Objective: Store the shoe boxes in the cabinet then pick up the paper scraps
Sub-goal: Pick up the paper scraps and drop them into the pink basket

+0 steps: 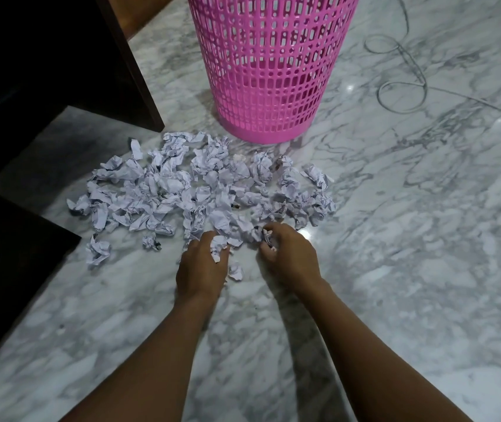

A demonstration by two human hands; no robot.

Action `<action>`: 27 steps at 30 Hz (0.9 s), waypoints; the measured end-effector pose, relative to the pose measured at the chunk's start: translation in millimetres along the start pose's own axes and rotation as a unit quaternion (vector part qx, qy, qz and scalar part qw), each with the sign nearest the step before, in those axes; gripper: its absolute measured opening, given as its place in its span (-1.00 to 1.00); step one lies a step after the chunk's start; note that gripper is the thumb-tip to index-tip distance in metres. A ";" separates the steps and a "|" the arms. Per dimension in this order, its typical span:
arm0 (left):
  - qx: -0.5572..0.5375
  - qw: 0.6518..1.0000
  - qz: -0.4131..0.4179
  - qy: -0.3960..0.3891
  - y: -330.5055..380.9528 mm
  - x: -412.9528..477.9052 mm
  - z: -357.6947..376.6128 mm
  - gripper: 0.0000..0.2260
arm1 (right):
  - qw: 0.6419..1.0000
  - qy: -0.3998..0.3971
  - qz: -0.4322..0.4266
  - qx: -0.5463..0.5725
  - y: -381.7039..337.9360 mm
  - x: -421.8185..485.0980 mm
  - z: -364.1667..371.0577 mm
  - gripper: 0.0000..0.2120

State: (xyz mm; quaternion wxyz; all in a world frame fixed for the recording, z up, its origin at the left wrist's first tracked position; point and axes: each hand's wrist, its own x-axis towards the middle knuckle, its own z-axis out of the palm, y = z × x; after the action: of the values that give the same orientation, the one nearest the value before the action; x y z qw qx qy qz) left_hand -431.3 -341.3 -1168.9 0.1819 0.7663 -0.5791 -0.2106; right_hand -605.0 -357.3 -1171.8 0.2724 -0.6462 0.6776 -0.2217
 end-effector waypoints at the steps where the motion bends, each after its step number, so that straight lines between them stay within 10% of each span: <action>1: 0.005 1.000 -0.007 0.001 1.5 -0.4 0.4 -0.79 | 1.000 0.000 0.006 0.020 0.3 -0.7 -1.0 -0.79; 17: -0.100 0.990 0.004 0.095 5.9 -12.1 -8.2 -0.88 | 0.973 0.109 0.091 0.184 3.8 -7.4 -21.9 -0.66; 22: -0.126 0.988 0.011 0.087 7.4 -13.6 -15.9 -0.74 | 0.941 0.125 0.104 0.298 -1.3 2.4 -33.9 -0.91; 27: -0.053 0.996 0.069 0.025 7.9 -22.7 -15.1 -0.95 | 0.964 0.128 0.126 0.195 2.3 1.4 -47.9 -0.88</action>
State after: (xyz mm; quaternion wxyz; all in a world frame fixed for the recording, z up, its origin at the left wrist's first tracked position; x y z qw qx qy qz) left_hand -435.1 -321.0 -1149.4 0.2508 0.7189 -0.6136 -0.2093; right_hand -638.2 -361.0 -1137.3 0.3297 -0.4558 0.7267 -0.3943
